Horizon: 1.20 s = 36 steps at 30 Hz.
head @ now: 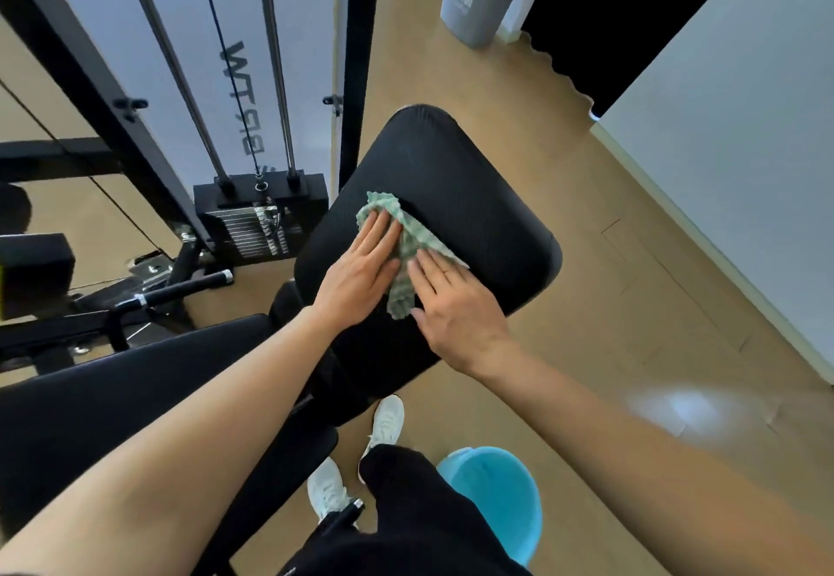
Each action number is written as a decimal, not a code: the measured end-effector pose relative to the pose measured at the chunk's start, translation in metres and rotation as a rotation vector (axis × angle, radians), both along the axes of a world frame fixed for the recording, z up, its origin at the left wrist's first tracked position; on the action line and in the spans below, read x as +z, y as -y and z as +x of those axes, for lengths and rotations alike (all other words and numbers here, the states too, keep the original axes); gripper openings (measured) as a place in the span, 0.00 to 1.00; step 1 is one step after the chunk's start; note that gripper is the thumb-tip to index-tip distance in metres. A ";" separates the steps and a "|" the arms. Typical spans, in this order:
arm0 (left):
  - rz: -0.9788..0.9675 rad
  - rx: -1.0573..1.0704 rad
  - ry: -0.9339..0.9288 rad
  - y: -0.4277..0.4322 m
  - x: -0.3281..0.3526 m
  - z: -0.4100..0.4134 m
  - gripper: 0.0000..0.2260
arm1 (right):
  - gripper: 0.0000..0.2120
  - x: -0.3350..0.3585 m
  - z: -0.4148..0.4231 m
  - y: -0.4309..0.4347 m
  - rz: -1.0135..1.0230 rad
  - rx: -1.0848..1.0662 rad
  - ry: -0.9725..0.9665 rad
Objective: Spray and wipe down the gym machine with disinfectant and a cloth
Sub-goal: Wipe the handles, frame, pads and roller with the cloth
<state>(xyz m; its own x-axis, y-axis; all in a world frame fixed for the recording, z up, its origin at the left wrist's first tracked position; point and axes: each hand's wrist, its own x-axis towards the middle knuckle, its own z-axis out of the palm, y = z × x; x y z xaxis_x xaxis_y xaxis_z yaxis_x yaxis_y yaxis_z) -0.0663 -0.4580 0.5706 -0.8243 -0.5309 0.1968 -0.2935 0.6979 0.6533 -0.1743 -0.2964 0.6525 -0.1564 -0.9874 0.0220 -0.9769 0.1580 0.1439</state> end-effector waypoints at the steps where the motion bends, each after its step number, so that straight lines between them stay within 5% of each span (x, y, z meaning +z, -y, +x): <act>1: 0.037 0.020 0.020 0.001 -0.006 0.004 0.29 | 0.31 0.006 -0.004 0.008 0.019 0.004 -0.022; 11: 0.294 0.197 -0.072 0.025 0.003 -0.031 0.35 | 0.27 0.046 -0.039 0.125 0.124 0.034 -0.251; 17: 0.074 0.184 -0.026 0.029 -0.032 -0.031 0.29 | 0.33 0.031 -0.039 0.147 0.348 0.117 -0.487; 36: 0.412 0.227 0.152 -0.168 -0.133 0.053 0.35 | 0.40 -0.050 0.016 0.010 0.754 0.445 -0.549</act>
